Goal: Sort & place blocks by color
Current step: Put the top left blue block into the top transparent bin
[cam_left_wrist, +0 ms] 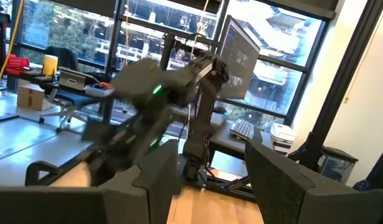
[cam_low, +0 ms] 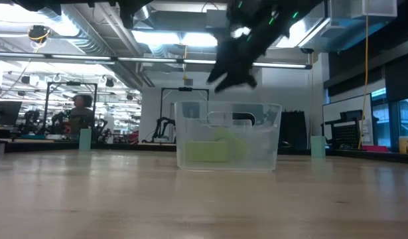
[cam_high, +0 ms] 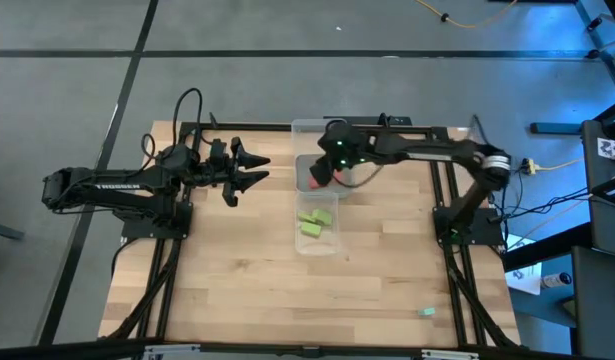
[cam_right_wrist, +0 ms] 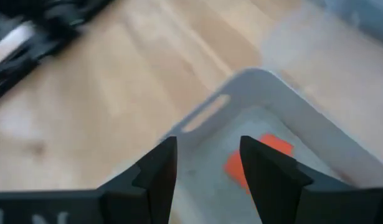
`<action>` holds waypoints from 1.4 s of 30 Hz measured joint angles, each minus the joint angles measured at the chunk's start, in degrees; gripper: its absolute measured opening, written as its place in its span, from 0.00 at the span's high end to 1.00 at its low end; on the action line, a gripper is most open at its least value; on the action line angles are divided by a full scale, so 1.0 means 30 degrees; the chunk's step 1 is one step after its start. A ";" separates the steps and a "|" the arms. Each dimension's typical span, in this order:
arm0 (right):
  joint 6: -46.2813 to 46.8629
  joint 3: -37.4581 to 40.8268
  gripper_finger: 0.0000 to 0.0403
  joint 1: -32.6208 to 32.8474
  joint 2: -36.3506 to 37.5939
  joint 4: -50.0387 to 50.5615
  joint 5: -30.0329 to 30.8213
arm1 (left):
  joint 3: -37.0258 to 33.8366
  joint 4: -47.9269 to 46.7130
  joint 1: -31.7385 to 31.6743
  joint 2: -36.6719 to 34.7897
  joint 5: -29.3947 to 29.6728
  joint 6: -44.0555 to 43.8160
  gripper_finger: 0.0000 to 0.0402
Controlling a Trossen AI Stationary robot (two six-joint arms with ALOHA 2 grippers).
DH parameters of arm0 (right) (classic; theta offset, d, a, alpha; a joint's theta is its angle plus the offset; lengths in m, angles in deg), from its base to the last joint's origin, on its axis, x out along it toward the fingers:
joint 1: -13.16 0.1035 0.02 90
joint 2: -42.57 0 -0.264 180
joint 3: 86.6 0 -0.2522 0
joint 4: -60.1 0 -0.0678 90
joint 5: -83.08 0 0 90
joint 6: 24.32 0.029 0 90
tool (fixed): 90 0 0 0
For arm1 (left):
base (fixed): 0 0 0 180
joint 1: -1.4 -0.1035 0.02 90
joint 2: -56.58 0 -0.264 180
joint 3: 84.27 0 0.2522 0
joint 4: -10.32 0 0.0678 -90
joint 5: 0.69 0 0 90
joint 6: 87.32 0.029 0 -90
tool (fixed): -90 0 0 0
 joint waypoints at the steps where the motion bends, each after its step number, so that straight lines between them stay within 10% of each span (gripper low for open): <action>1: -0.0598 0.0096 0.56 0.0194 0.0683 0.0244 -0.0124 | 0.0000 -0.0007 0.0000 0.0000 -0.0009 0.0000 0.55; 8: -0.1474 0.4256 0.56 0.1592 0.6471 -0.1337 -0.0482 | 0.0000 -0.0015 0.0000 0.0000 -0.0051 -0.0007 0.55; 19: 0.0226 1.0759 0.56 0.3868 1.1413 -1.6900 -0.1603 | 0.0000 -0.0138 0.0007 0.0000 -0.0856 -0.0073 0.55; 42: -0.2584 1.0715 0.56 0.4890 1.1391 -1.7045 -0.1617 | 0.0000 -0.0153 0.0000 0.0000 -0.0467 -0.0020 0.55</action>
